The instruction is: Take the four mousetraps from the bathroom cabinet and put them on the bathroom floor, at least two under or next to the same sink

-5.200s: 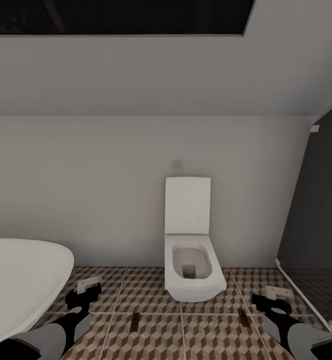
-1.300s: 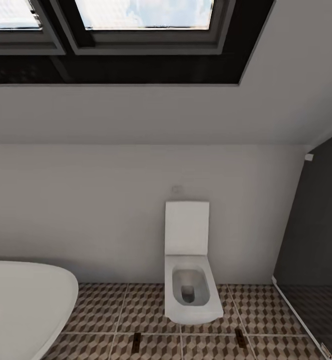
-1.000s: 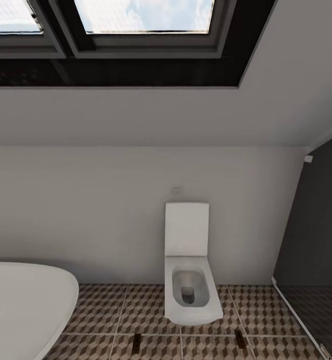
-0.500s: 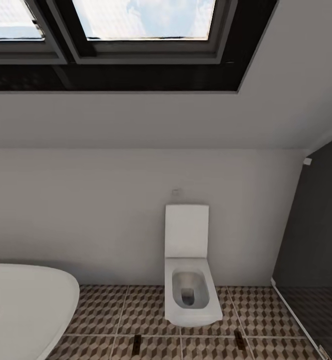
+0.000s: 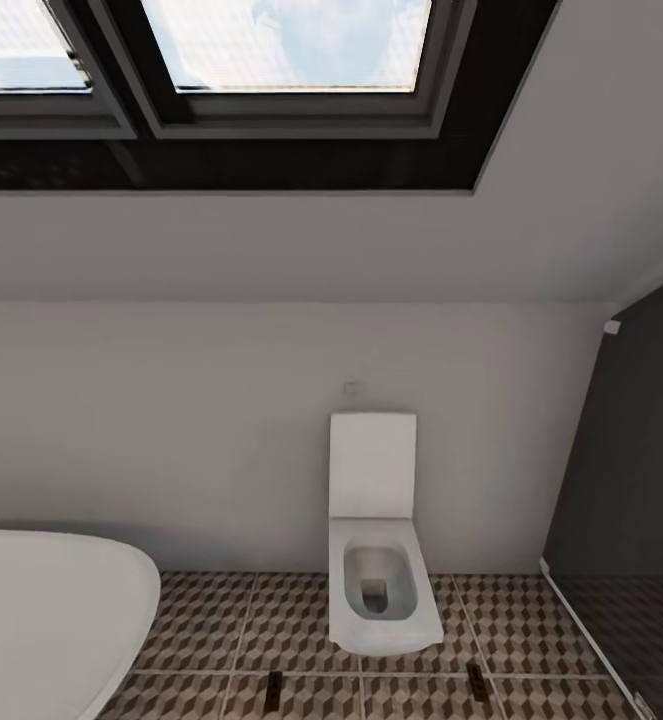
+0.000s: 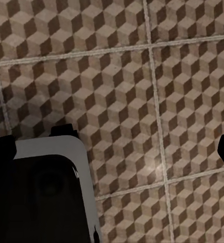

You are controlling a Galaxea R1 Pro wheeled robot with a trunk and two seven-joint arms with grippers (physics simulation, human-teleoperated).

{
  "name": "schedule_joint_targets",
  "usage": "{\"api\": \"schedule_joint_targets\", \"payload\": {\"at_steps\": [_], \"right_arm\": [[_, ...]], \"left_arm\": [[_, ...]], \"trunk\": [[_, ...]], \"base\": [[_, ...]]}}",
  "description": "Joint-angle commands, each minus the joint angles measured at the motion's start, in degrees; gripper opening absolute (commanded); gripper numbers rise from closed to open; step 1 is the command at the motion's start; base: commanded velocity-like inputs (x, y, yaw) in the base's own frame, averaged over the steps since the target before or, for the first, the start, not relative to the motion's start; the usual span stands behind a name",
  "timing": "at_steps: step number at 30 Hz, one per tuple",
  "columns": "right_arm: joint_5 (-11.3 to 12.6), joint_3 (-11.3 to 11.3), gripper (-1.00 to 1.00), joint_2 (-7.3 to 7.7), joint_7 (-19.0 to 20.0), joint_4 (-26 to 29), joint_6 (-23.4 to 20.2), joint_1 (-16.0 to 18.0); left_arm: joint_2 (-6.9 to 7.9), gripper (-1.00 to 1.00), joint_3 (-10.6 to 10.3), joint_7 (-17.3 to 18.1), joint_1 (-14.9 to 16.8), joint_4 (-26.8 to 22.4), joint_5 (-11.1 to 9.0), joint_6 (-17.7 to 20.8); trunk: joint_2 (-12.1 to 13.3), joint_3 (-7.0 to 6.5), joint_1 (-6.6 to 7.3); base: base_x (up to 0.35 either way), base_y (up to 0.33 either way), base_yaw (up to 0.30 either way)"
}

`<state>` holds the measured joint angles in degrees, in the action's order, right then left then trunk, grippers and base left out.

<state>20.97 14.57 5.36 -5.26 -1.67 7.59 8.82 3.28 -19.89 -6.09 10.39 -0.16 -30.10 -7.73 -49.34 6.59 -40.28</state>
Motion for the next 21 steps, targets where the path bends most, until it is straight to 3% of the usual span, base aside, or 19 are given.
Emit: {"api": "schedule_joint_targets", "payload": {"at_steps": [1,11,21], "right_arm": [[0.48,0.49,1.00,-0.05,-0.01,-0.18,0.32,0.08],[0.41,0.54,1.00,-0.79,0.03,-0.18,0.18,0.06],[0.41,0.52,1.00,-1.72,-0.04,-0.18,0.01,0.06]], "left_arm": [[-0.01,1.00,-0.49,-0.16,0.00,-0.03,-0.40,-0.12],[-0.08,1.00,-0.50,-0.16,-0.09,-0.04,-0.36,-0.22],[-0.73,1.00,-0.42,-0.21,-0.10,-0.14,-0.33,-0.29]], "trunk": [[0.35,-0.10,0.22],[4.36,-1.89,2.41],[4.36,-1.89,2.41]], "base": [[0.000,0.000,0.000],[0.000,0.000,0.000],[0.000,0.000,0.000]]}}
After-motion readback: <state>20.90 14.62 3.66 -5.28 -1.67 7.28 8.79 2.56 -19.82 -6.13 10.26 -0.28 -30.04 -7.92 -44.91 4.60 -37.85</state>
